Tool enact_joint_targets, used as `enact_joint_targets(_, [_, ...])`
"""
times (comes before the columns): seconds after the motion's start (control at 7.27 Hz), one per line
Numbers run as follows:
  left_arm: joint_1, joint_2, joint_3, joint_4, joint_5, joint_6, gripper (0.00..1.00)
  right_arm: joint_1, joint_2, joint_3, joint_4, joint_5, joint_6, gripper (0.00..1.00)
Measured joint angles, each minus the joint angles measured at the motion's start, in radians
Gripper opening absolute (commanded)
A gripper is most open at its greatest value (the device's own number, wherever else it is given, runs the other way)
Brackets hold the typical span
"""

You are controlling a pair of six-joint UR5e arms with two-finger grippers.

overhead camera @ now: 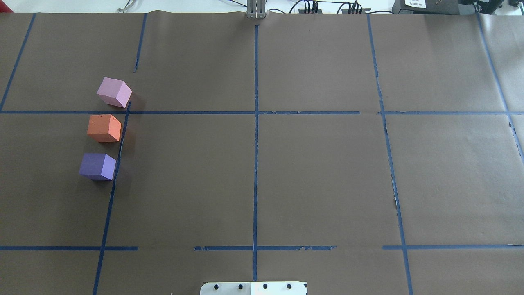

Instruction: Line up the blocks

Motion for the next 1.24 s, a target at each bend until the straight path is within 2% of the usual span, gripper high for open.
enact_joint_targets(0.14, [-0.059,0.074,0.034,-0.065,0.000,0.083,1.00,0.000,0.000,0.000,0.000,0.000,0.001,1.00])
enact_joint_targets(0.41, [-0.099,0.172,0.077,-0.170,-0.001,0.097,1.00,0.000,0.000,0.000,0.000,0.000,0.001,1.00])
enact_joint_targets(0.83, [-0.097,0.186,0.046,-0.192,0.000,-0.064,1.00,0.000,0.000,0.000,0.000,0.000,0.000,1.00])
enact_joint_targets(1.24, [-0.009,0.183,-0.048,-0.192,0.001,-0.252,1.00,0.000,0.000,0.000,0.000,0.000,0.001,1.00])
